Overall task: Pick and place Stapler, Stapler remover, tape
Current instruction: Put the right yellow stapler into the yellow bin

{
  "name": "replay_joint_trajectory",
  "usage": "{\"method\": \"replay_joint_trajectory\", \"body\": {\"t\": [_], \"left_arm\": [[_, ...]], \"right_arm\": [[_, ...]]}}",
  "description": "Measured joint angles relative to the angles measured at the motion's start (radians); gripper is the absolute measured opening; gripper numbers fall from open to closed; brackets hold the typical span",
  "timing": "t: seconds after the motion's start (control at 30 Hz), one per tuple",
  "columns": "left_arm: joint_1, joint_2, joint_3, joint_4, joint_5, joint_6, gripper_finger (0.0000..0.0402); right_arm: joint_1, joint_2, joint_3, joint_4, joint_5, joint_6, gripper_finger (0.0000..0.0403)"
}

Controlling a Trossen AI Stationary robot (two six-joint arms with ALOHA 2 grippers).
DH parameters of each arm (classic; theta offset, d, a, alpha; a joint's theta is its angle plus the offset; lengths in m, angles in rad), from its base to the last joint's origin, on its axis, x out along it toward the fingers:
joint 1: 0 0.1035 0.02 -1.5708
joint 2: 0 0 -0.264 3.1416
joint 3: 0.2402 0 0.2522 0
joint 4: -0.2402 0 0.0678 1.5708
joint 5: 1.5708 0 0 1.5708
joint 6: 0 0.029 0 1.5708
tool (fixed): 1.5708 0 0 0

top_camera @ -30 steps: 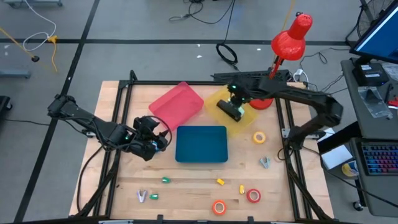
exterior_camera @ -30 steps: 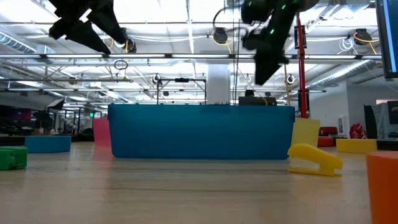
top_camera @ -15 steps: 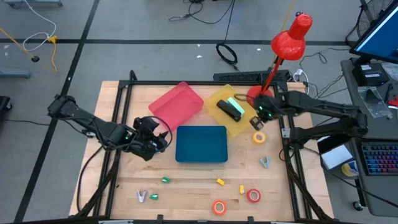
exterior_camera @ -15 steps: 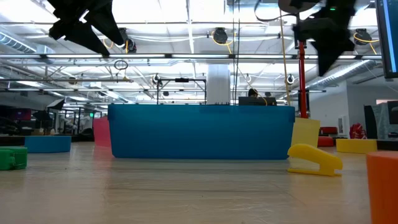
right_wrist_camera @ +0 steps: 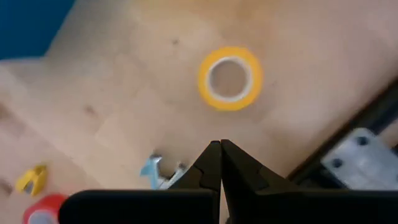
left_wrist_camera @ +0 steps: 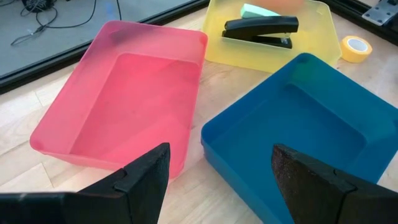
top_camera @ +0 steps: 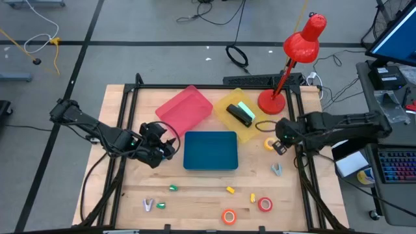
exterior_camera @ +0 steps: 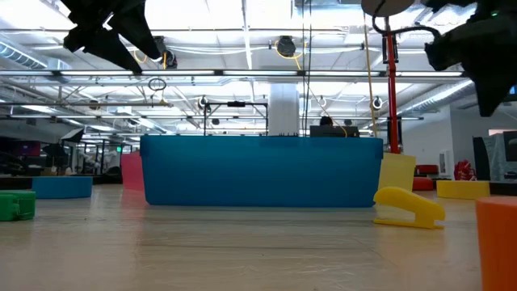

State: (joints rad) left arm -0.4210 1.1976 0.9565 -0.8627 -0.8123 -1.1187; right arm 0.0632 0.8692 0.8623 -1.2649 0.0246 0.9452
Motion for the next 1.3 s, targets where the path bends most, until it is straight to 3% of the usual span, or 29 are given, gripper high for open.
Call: {"method": "replay_joint_trajectory", "body": {"t": [0.33,0.47,0.6,0.77,1.0,1.17,1.3], "left_arm": [[0.000,0.000,0.000,0.000,0.000,-0.002,0.0274],[0.000,0.000,0.000,0.000,0.001,-0.002,0.0274],[0.001,0.000,0.000,0.002,0.002,-0.003,0.0274],[0.001,0.000,0.000,0.013,0.004,-0.016,0.0274],[0.001,0.000,0.000,0.062,0.004,0.058,0.0273],[0.001,0.000,0.000,0.061,0.004,0.067,0.0274],[0.001,0.000,0.000,0.061,0.004,0.065,0.0274]], "right_arm": [[0.129,0.000,-0.081,0.140,0.003,0.064,0.0000],[0.169,-0.007,-0.118,0.209,0.054,0.052,0.0000],[0.203,-0.035,-0.155,0.329,0.106,0.019,0.0000],[0.240,-0.071,-0.215,0.559,0.098,-0.018,0.0000],[0.289,-0.075,-0.357,0.981,-0.103,0.035,0.0000],[0.329,-0.074,-0.460,1.167,-0.248,0.299,0.0004],[0.381,-0.074,-0.481,1.216,-0.289,0.447,0.0017]]}}
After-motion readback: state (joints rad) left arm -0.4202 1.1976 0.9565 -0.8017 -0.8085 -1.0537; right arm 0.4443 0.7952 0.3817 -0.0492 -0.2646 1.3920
